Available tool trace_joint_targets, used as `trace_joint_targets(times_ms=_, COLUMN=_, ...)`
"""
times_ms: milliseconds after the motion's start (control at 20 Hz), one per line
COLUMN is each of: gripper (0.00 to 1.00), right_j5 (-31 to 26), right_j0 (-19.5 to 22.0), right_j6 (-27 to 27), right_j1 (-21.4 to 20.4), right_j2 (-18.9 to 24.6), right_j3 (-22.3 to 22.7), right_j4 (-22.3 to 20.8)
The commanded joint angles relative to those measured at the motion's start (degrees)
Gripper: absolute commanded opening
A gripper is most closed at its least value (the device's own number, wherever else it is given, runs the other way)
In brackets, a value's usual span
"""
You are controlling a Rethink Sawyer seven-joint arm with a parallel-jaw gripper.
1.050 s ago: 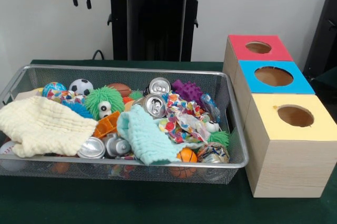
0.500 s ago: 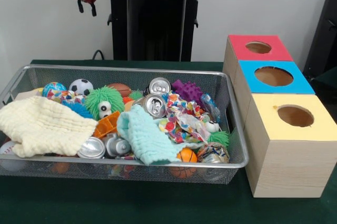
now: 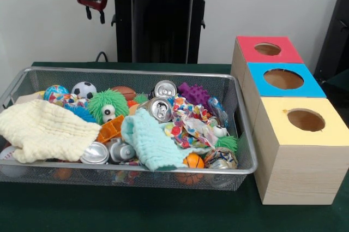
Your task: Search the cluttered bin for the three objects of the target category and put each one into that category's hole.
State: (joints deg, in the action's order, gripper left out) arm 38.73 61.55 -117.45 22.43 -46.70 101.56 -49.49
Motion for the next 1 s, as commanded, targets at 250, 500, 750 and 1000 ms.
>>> trace_joint_targets(times_ms=250, gripper=1.00, right_j5=16.5, right_j0=-7.6, right_j6=4.0, right_j1=6.1, right_j2=12.5, right_j3=5.4, right_j4=9.3)
trace_joint_targets(times_ms=500, gripper=1.00, right_j5=19.0, right_j0=-11.9, right_j6=3.5, right_j1=8.7, right_j2=13.0, right_j3=5.9, right_j4=11.3)
trace_joint_targets(times_ms=750, gripper=1.00, right_j5=19.5, right_j0=-15.2, right_j6=0.6, right_j1=9.6, right_j2=13.4, right_j3=7.0, right_j4=12.3)
trace_joint_targets(times_ms=1000, gripper=1.00, right_j5=20.0, right_j0=-19.7, right_j6=-2.9, right_j1=7.6, right_j2=15.0, right_j3=10.2, right_j4=14.8)
